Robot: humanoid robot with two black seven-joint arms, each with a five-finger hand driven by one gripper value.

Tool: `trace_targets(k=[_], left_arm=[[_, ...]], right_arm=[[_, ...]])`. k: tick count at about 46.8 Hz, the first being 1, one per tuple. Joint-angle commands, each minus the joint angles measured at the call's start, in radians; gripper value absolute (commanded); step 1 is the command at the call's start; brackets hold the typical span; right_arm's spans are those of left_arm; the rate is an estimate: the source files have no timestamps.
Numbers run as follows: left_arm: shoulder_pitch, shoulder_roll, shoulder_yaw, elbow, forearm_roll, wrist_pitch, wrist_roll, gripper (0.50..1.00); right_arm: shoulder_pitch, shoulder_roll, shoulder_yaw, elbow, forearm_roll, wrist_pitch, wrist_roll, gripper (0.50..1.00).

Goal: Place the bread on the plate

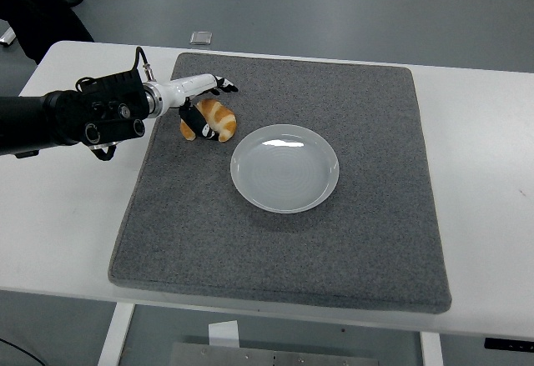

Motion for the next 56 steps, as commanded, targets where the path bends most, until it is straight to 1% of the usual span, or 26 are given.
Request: trace_targets(k=[1,8,12,16,18,20,22,28,46,56], left_arm=[[0.004,-0.005,-0.001,0.001,0.003,0.0,0.001,0.915],[0.007,-0.006,-0.003,0.002,0.008,0.0,0.001,0.889],[0.007,-0.006,-0.003,0.002,0.011,0.001,0.001,0.853],[0.007,-0.006,-0.003,0.002,0.011,0.001,0.001,0.789],[0.007,-0.006,-0.003,0.002,0.012,0.001,0.001,0.771],[0.007,-0.006,-0.003,0.002,0.012,0.001,0.0,0.727],[0.007,-0.006,-0.003,0.004,0.014,0.003,0.0,0.692],[0.007,-0.006,-0.001,0.004,0.015,0.014,0.0,0.5],[0.009,-0.006,-0.001,0.004,0.024,0.014,-0.003,0.5],[-0.014,-0.006,-0.006,-0.004,0.024,0.01,-0.009,0.5]], right_arm=[[0.0,0.0,0.0,0.0,0.0,0.0,0.0,0.952],[0.0,0.0,0.0,0.0,0.0,0.0,0.001,0.952],[0.0,0.0,0.0,0.0,0.0,0.0,0.0,0.954],[0.0,0.0,0.0,0.0,0.0,0.0,0.001,0.952],[0.0,0.0,0.0,0.0,0.0,0.0,0.0,0.952],[0.0,0.0,0.0,0.0,0.0,0.0,0.0,0.952],[0.0,0.0,0.0,0.0,0.0,0.0,0.0,0.952],[0.0,0.0,0.0,0.0,0.0,0.0,0.0,0.952],[0.0,0.0,0.0,0.0,0.0,0.0,0.001,0.952],[0.0,0.0,0.0,0.0,0.0,0.0,0.001,0.952]])
